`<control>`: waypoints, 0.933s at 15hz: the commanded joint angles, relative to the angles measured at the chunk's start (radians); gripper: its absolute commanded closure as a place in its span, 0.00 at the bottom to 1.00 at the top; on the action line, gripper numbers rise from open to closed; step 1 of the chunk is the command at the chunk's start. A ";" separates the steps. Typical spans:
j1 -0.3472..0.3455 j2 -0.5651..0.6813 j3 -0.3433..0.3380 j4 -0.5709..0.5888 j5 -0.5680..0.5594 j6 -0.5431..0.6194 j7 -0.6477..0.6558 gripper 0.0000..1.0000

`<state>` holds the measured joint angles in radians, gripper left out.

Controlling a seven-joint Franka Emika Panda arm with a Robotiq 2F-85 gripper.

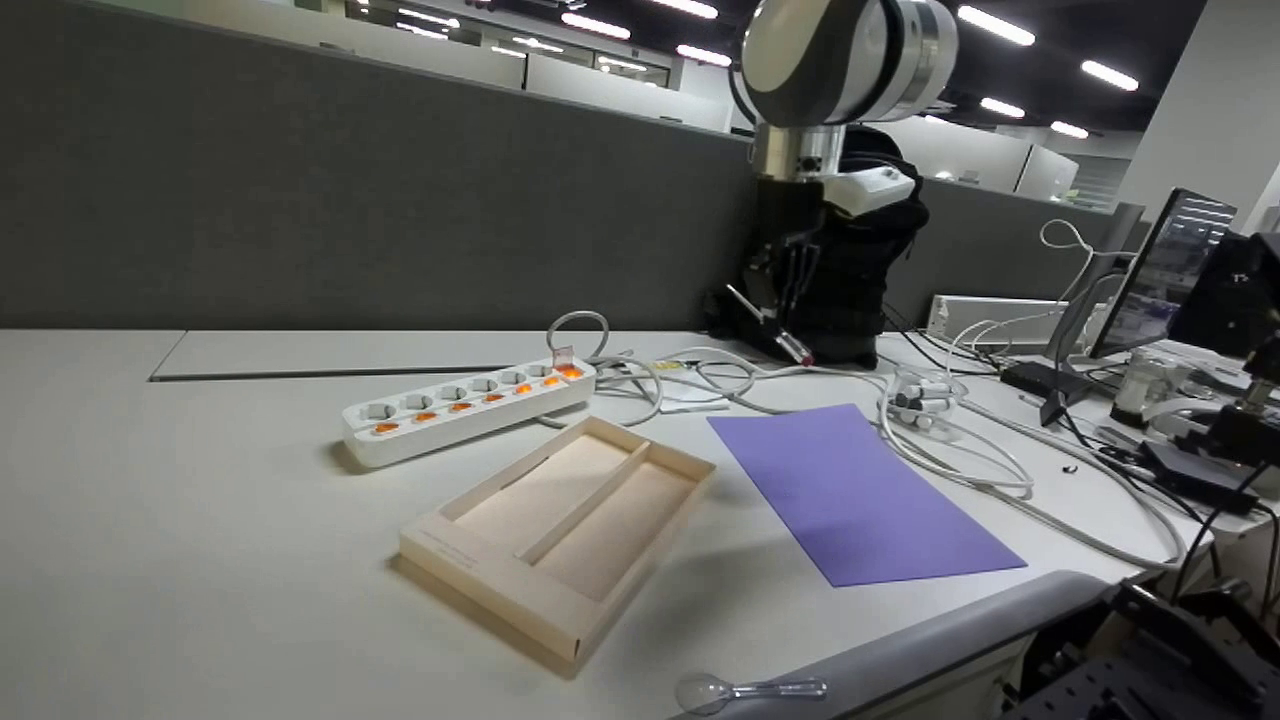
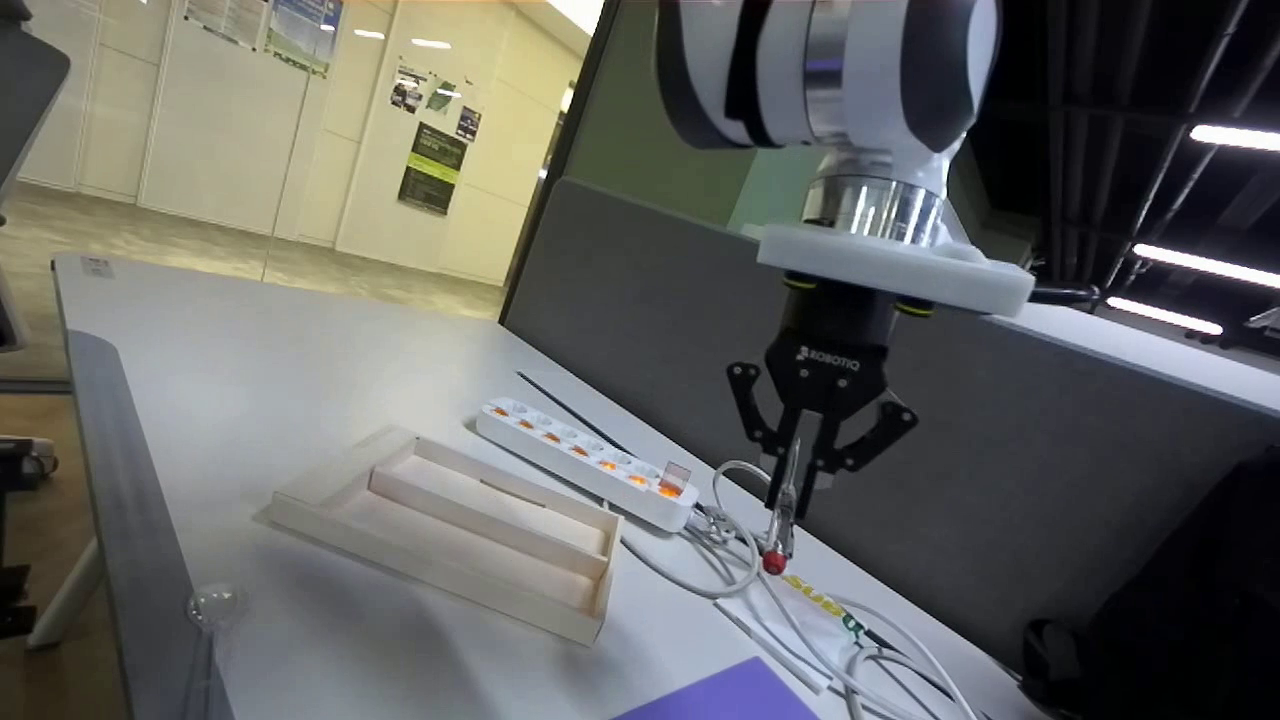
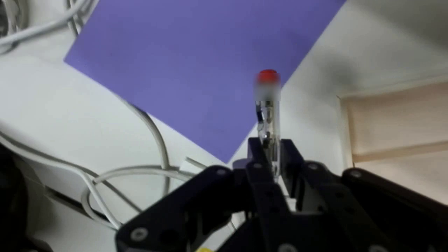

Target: Remove the screwdriver from the box and put it on the bench

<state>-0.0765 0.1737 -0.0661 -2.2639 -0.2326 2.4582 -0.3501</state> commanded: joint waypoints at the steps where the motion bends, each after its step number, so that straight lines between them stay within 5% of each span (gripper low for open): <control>1: -0.033 0.035 -0.022 -0.007 0.041 -0.072 0.033 0.96; 8: -0.060 0.141 -0.014 -0.006 0.121 -0.080 0.004 0.96; 9: -0.061 0.158 -0.013 -0.004 0.123 -0.076 0.002 0.83; 10: -0.061 0.165 -0.012 -0.003 0.122 -0.074 0.001 0.83; 11: -0.061 0.164 -0.011 -0.004 0.123 -0.074 0.001 0.96; 14: -0.057 0.183 -0.015 0.006 0.112 -0.094 0.014 0.96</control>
<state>-0.1269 0.3389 -0.0830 -2.2699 -0.1083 2.3821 -0.3539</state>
